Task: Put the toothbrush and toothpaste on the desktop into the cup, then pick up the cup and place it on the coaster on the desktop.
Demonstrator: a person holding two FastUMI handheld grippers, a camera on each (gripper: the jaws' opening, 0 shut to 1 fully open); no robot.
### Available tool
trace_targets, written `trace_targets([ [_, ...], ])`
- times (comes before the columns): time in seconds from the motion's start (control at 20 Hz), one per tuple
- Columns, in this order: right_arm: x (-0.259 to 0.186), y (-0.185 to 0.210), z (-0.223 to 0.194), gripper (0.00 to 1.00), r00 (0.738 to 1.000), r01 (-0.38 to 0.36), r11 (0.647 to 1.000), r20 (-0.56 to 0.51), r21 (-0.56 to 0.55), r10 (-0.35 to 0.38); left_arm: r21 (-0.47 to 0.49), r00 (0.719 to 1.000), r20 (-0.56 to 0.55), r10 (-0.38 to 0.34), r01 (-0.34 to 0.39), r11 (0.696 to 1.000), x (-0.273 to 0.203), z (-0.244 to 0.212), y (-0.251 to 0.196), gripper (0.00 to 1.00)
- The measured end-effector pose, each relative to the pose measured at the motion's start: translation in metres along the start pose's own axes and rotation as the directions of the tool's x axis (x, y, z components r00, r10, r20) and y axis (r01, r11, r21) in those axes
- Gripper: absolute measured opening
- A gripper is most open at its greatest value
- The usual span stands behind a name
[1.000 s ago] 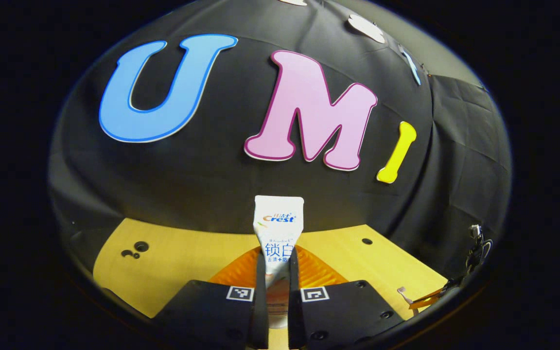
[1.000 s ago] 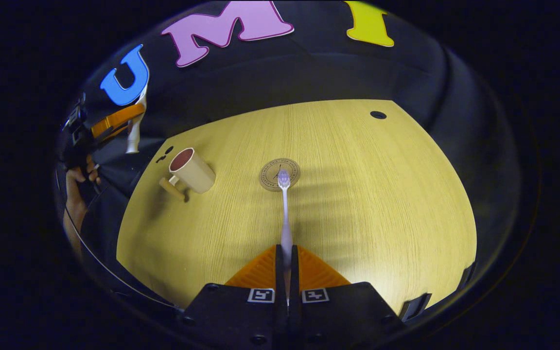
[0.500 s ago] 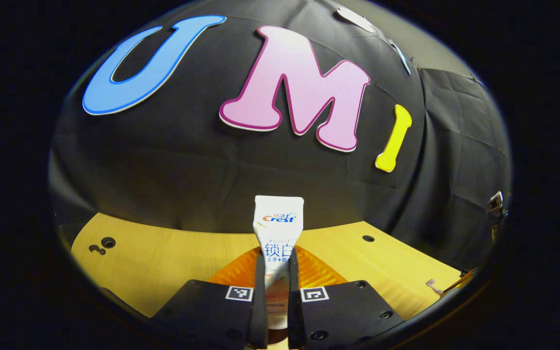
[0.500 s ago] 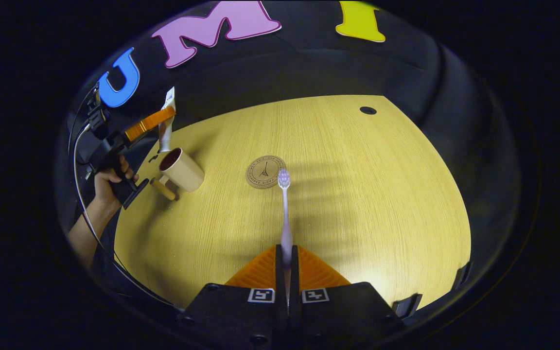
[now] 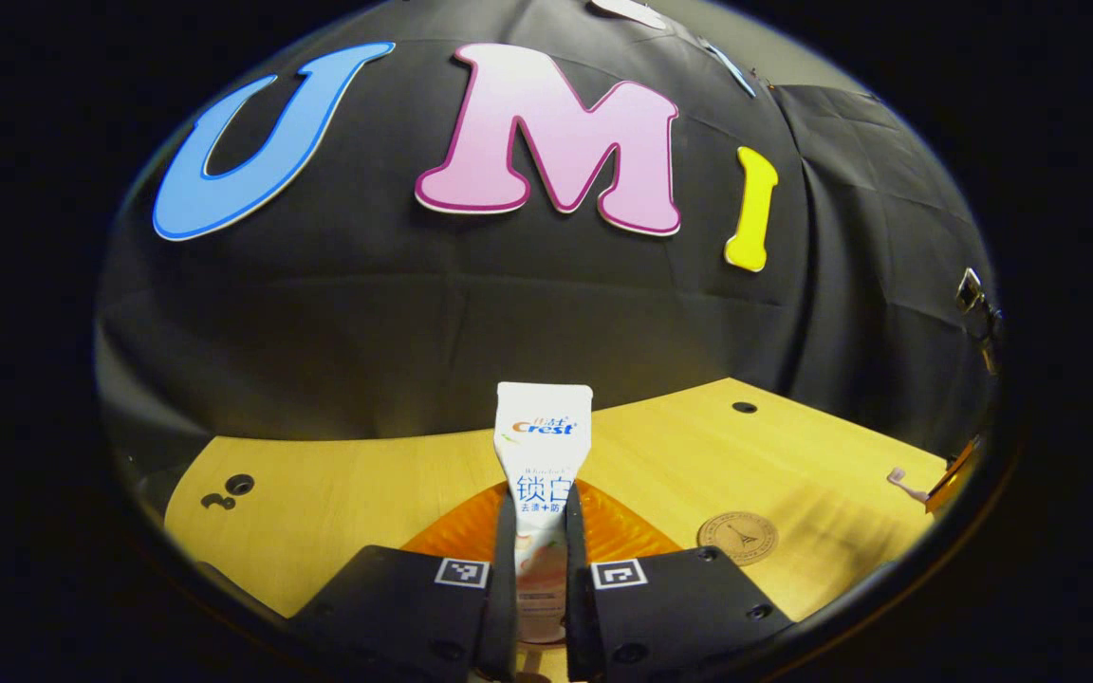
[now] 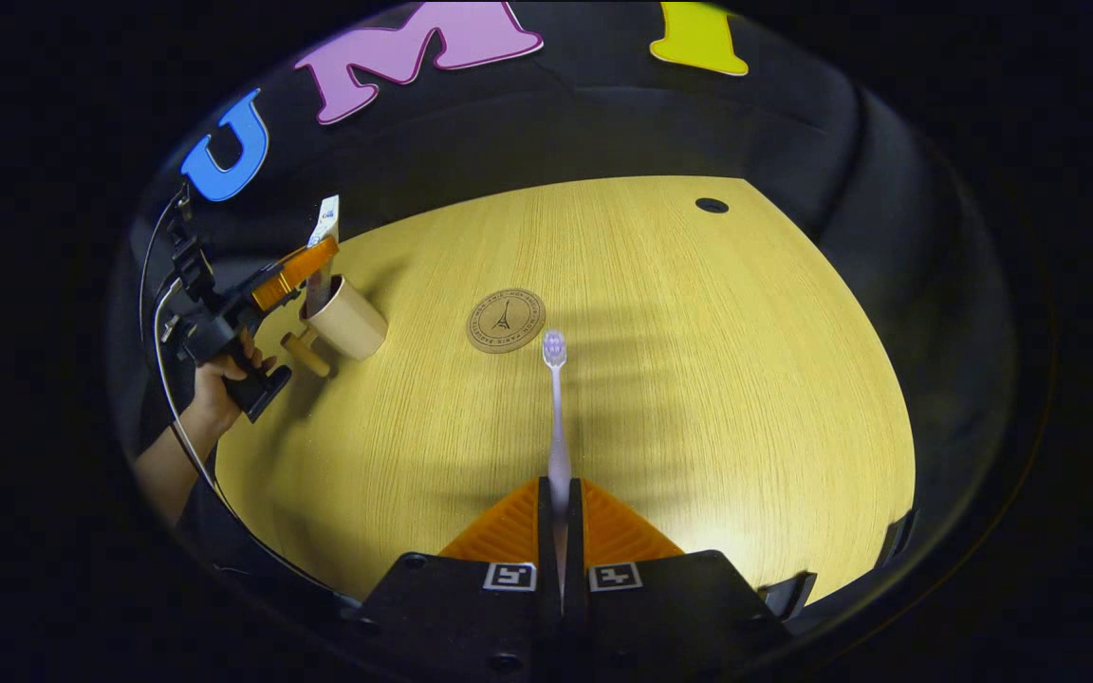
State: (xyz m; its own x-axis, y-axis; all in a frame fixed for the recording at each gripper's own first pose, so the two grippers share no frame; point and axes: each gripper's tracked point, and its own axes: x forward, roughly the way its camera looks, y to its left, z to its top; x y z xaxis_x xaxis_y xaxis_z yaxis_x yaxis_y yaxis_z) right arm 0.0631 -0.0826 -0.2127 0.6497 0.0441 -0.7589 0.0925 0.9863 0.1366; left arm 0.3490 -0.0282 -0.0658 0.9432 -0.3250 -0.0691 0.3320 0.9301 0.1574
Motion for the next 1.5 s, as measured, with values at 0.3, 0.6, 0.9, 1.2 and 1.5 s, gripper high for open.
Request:
trace_targets([
  [0.3,-0.004,0.013,0.011,0.05,0.999,-0.027,0.999,0.026,-0.047,0.029,-0.007,0.996,-0.05,0.076,-0.076,0.997,-0.026,-0.024,0.002,0.56],
  [0.6,-0.015,0.054,0.054,0.05,0.985,-0.089,0.991,0.142,-0.1,0.103,-0.063,0.982,-0.045,0.184,-0.187,0.98,-0.092,-0.024,0.01,1.0],
  [0.9,-0.02,0.121,0.123,0.05,0.928,-0.209,0.972,0.289,-0.111,0.233,-0.067,0.965,-0.1,0.243,-0.25,0.966,-0.185,-0.048,-0.003,1.0],
  [1.2,-0.016,0.194,0.17,0.05,0.863,-0.305,0.941,0.376,-0.145,0.338,-0.116,0.964,-0.117,0.239,-0.252,0.961,-0.228,-0.052,-0.027,1.0],
  [1.5,0.011,0.268,0.192,0.05,0.778,-0.36,0.91,0.473,-0.204,0.414,-0.193,0.95,-0.11,0.292,-0.309,0.931,-0.239,-0.045,-0.011,1.0],
])
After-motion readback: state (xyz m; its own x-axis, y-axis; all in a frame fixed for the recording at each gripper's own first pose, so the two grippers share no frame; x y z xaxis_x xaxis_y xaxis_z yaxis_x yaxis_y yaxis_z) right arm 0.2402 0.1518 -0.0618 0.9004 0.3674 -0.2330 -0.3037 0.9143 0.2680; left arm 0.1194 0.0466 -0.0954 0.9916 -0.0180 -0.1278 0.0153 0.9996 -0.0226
